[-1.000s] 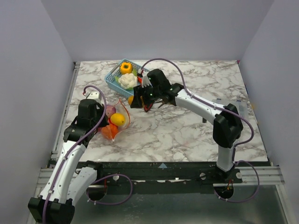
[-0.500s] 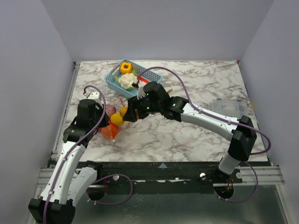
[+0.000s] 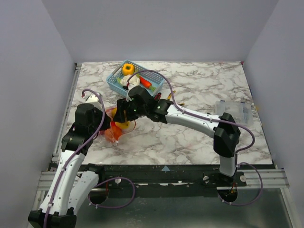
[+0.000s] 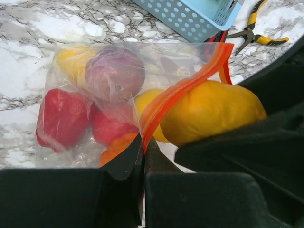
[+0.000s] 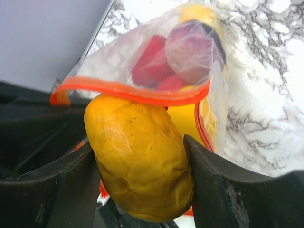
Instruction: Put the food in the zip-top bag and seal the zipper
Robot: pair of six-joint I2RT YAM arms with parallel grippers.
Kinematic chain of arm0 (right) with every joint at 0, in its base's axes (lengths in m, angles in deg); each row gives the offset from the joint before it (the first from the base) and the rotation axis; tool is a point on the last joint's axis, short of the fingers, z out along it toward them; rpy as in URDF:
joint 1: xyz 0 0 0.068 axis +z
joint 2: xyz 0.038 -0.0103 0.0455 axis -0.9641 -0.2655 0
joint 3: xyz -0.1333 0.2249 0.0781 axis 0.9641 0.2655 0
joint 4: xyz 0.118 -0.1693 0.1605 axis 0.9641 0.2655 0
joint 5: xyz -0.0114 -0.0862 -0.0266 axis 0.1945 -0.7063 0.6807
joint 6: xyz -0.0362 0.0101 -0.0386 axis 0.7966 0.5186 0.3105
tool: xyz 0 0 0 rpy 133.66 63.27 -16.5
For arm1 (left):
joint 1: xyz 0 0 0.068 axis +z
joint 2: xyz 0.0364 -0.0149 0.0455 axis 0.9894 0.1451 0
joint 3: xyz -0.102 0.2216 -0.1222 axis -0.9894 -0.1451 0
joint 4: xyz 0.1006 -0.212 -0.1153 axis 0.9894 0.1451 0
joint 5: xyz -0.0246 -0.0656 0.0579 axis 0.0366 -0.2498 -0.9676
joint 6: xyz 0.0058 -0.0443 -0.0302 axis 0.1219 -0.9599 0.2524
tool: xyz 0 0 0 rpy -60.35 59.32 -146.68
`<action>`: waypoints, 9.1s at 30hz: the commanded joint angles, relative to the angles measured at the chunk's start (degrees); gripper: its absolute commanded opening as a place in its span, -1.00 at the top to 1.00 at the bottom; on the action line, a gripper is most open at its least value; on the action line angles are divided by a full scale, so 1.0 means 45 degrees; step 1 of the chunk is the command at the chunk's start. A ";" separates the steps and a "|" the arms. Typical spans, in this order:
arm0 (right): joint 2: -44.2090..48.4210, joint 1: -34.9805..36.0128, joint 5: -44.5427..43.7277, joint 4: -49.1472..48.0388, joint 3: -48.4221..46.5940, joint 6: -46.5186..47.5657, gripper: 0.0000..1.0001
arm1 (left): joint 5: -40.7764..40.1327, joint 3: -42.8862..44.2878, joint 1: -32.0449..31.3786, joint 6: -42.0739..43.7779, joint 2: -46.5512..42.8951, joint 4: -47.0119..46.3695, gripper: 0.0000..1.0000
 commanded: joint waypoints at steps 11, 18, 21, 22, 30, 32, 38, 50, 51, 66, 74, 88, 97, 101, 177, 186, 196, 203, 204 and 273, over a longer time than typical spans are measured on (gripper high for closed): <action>-0.1595 0.0123 -0.0624 0.0798 -0.1815 0.0159 -0.69 | 0.0256 -0.0138 0.0065 0.0014 -0.0394 -0.0434 1.00; -0.1308 0.0142 -0.0616 0.0803 -0.1650 0.0373 -0.79 | 0.0212 -0.0110 0.0083 -0.0005 -0.0307 -0.0394 1.00; -0.0996 0.0166 -0.0573 0.0813 -0.1374 0.0465 -0.79 | 0.0090 -0.0110 0.0088 -0.0025 -0.0312 -0.0359 1.00; -0.0852 0.0157 -0.0571 0.0834 -0.1243 0.0488 -0.79 | 0.0047 -0.0110 0.0083 -0.0059 -0.0298 -0.0365 1.00; 0.0833 0.0331 -0.0892 0.1390 -0.0189 0.0760 -0.79 | -0.0037 -0.0052 0.0085 -0.0242 -0.0036 -0.0277 1.00; 0.1333 0.0365 -0.1022 0.1442 0.0246 0.0846 -0.79 | -0.0047 -0.0011 0.0083 -0.0597 -0.0056 -0.0242 1.00; 0.3425 0.0441 -0.1194 0.0491 0.2630 0.1278 -0.77 | 0.0358 0.0152 0.0086 -0.3449 -0.0351 0.0131 1.00; 0.6280 0.1834 -0.1755 -0.5664 0.8331 0.0746 -0.76 | 0.2495 0.0262 0.0102 -0.7936 -0.0621 -0.0730 1.00; 0.6239 0.1920 -0.1823 -0.5781 0.8358 0.0749 -0.76 | 0.2808 0.0227 0.0102 -0.8141 -0.0537 -0.0860 1.00; 0.4252 0.2061 -0.5121 -0.4754 0.5902 0.1917 -0.13 | 0.3903 -0.0490 0.0102 -1.0763 -0.0532 -0.1743 1.00; 0.3952 0.2036 -0.4999 -0.4863 0.5125 0.5442 0.99 | 0.3264 -0.0720 0.0098 -1.0255 -0.1512 -0.1378 1.00; 0.3491 0.1418 0.0573 -0.2151 0.3412 1.2461 0.99 | 0.0497 0.2619 0.0093 -0.1381 -0.2555 0.2583 -0.48; 0.4016 -0.0422 0.3914 -0.1830 0.3203 1.2674 0.99 | 0.4749 0.1258 0.0102 0.1874 -0.3556 -0.2074 -0.40; 0.3814 -0.1115 0.5227 -0.1458 0.2923 1.2341 0.99 | 0.6492 0.0102 0.0083 0.2026 -0.3910 -0.3807 -0.40; 0.7041 -0.2283 0.4534 -1.2641 1.1257 0.4277 -0.89 | 0.3825 -0.0570 -0.2505 0.1934 -0.1626 -0.2891 1.00; 0.4781 -0.3420 0.8821 -1.4634 1.0242 0.2372 -0.80 | 0.4021 -0.0481 -0.2512 0.1791 -0.1646 -0.2856 1.00; 0.3177 -0.3424 1.0050 -1.6752 0.9769 0.0068 0.31 | 0.4020 -0.0240 -0.2504 0.1732 -0.1509 -0.2631 1.00; 0.3361 -0.3438 1.0016 -1.6317 0.9674 0.0363 0.99 | 0.3682 0.0433 -0.2515 0.1710 -0.1487 -0.1873 1.00; 0.3448 -0.3438 1.0014 -1.6101 0.9638 0.0520 0.99 | 0.3636 0.0637 -0.2505 0.1713 -0.1442 -0.1740 1.00; 0.4425 -0.3555 1.2300 -0.6683 0.5834 0.5691 0.99 | 0.9865 0.2512 -0.2222 0.2605 0.2965 -0.2852 0.99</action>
